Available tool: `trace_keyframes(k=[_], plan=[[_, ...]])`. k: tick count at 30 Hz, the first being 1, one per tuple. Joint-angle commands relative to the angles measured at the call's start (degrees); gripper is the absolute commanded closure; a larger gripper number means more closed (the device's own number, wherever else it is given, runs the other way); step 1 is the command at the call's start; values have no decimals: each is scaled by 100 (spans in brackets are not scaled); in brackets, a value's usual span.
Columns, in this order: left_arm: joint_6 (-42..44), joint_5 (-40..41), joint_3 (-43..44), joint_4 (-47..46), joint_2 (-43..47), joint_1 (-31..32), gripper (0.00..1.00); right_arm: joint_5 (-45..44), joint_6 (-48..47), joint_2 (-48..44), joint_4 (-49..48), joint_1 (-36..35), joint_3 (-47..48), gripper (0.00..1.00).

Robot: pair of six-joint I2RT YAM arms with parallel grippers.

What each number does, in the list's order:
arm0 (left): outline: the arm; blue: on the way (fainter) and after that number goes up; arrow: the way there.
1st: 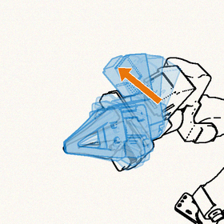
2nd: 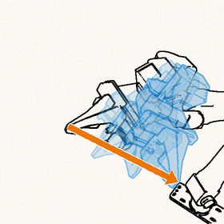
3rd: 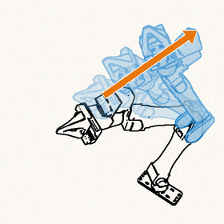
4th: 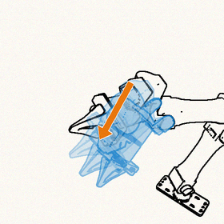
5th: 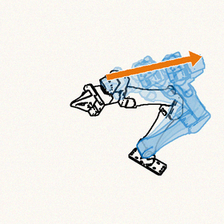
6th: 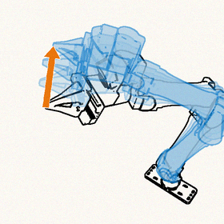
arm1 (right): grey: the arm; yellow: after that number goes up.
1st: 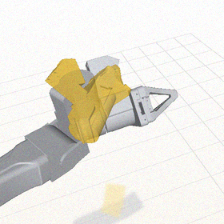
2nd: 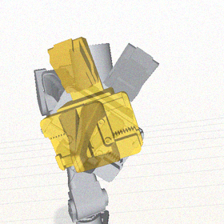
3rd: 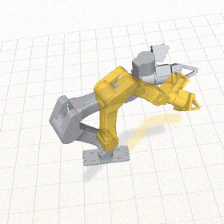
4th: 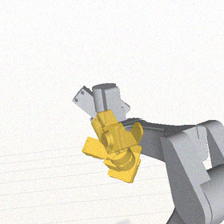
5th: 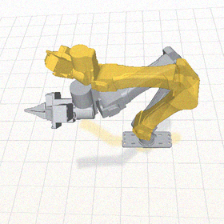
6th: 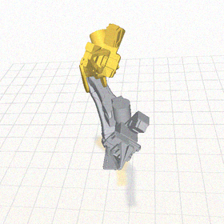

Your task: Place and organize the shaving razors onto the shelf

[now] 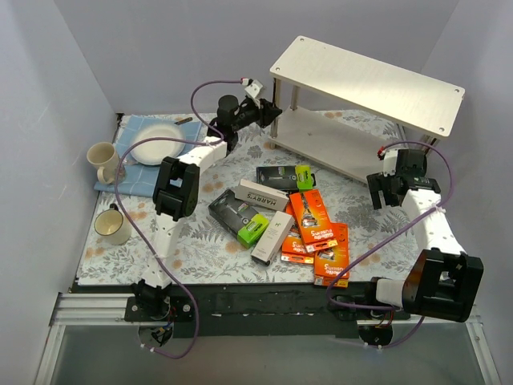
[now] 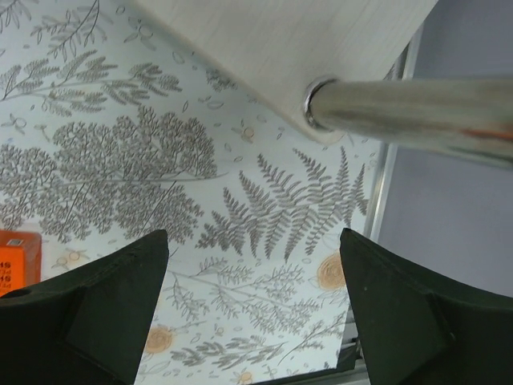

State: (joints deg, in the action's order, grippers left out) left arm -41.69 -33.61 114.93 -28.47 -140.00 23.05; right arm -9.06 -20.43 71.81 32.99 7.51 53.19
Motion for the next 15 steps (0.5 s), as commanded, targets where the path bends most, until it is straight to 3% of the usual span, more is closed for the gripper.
trace_keyframes(k=[1, 8, 15], plan=[[-50, -15, -960, 87, 1325, -292, 100, -157, -348, 192, -951, 58, 69, 5], [108, 495, -2342, -1, 2354, -406, 100, -272, -743, 824, -1848, 286, 297, 5], [293, 706, -2801, 166, 2715, -406, 100, 18, -1121, 1546, -2402, 708, 806, 5]])
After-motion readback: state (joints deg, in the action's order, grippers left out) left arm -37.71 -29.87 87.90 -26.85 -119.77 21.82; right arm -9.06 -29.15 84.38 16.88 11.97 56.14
